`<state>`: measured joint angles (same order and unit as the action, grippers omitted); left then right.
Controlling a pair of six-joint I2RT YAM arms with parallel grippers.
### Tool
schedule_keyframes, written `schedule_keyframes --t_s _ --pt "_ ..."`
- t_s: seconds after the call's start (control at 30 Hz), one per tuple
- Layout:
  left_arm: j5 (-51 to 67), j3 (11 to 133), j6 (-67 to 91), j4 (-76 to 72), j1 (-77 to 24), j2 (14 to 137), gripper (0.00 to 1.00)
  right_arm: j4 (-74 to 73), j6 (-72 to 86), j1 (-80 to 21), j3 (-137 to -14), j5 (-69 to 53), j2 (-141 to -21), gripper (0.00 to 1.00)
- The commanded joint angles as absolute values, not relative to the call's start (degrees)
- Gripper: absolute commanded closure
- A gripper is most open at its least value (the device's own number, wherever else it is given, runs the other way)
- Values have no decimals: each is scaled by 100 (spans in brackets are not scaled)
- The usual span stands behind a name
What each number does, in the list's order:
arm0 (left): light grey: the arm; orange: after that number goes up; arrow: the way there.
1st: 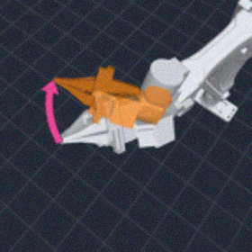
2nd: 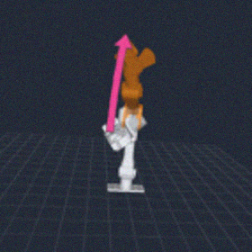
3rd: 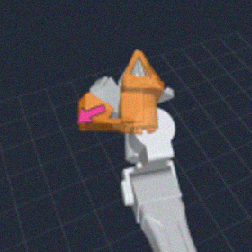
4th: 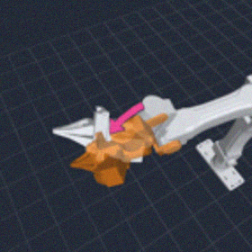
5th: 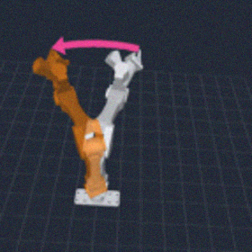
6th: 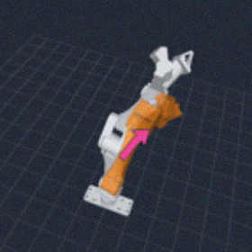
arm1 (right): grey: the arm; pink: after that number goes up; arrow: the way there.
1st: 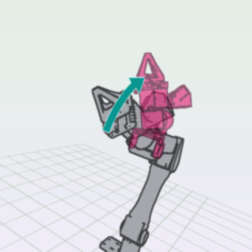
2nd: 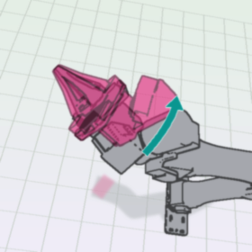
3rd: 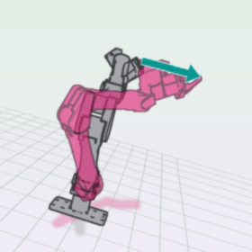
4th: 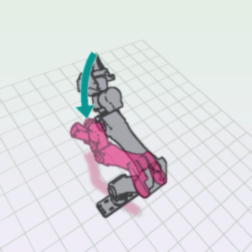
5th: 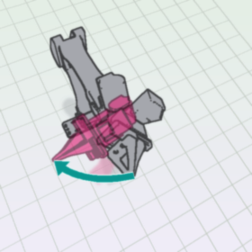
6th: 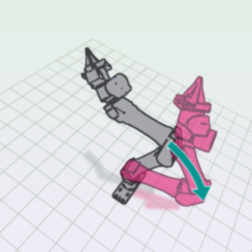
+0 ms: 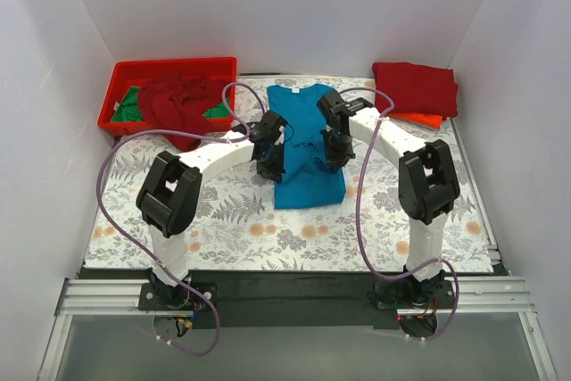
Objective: Fold and stack the t-shirts
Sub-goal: Fold the tshirt
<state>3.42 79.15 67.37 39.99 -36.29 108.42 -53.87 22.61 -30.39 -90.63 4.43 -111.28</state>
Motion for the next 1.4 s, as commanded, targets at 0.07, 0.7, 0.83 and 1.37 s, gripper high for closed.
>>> schedule_keyframes --t_s 0.07,0.7,0.83,1.37 --pt "386 8437 6390 3552 -3200 11091 100 -5414 2066 -2813 -9912 712 -11592 99" --pt "1019 9281 6108 3305 -2707 11944 100 -5414 1811 -2443 -10723 536 -12357 99" --pt "1037 9325 6187 3287 -2646 11997 100 -5414 1784 -2426 -10837 492 -12489 99" --pt "1151 9500 6380 3295 -2417 12155 98 -5414 1697 -2338 -11293 203 -12797 99"
